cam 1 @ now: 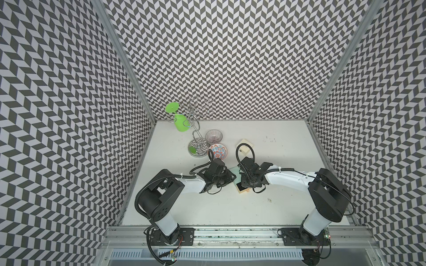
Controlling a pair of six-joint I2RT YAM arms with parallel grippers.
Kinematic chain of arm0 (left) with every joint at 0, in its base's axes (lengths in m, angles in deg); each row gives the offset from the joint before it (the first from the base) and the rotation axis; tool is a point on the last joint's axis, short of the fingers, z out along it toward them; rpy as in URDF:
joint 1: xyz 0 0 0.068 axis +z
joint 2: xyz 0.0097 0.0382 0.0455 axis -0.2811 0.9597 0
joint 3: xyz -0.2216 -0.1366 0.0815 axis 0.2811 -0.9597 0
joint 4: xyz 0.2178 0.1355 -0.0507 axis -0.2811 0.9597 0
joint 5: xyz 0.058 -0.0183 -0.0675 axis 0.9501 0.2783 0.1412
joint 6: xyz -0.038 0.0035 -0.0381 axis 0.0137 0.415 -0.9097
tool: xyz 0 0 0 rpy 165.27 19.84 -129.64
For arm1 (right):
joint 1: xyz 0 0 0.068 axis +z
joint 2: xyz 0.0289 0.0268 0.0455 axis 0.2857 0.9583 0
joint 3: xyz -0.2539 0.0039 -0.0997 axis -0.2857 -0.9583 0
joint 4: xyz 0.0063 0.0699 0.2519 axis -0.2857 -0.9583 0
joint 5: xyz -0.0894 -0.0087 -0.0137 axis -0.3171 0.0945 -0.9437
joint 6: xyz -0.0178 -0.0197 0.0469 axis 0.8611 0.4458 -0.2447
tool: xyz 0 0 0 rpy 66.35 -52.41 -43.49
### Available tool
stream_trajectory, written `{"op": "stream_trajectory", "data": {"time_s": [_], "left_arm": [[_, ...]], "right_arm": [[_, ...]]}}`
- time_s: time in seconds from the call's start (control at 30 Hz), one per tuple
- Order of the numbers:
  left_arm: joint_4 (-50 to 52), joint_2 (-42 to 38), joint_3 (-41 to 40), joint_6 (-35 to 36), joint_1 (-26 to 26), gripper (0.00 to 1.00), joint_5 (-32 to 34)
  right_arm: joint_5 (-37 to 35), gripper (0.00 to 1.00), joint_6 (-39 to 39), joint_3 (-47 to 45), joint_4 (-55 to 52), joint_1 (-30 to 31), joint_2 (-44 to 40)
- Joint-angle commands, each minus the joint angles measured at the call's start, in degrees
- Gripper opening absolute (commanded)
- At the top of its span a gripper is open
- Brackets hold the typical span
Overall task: Take out the earrings from the drawer-style jewelry box
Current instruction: Pick up the earring from the drawer.
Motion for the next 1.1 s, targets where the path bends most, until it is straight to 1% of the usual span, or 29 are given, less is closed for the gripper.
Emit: {"op": "stream_trajectory", "data": {"time_s": [0.0,0.1,0.33,0.57,0.8,1.07], "left_arm": [[3.7,1.9,0.3,0.9,-0.7,0.34,0.6],[3.8,2.1,0.5,1.0,-0.7,0.34,0.7],[3.7,2.3,0.6,1.0,-0.8,0.34,0.8],[3.8,2.7,1.0,1.1,-0.8,0.34,0.8],[3.8,2.8,1.1,1.2,-0.8,0.34,0.8],[3.8,3.0,1.1,1.2,-0.8,0.34,0.8]], "right_arm": [[0.7,0.09,-0.8,-0.3,0.9,-0.1,-0.8],[0.6,0.07,-0.8,0.3,0.0,-0.1,-1.7],[0.4,0.07,-0.6,0.7,-1.8,0.0,-3.4],[0.3,0.07,-0.4,1.4,-2.8,-0.1,-4.3],[0.1,0.04,-0.5,1.3,-3.5,0.0,-5.0],[-0.1,0.04,-0.3,2.1,-4.5,0.0,-5.3]]}}
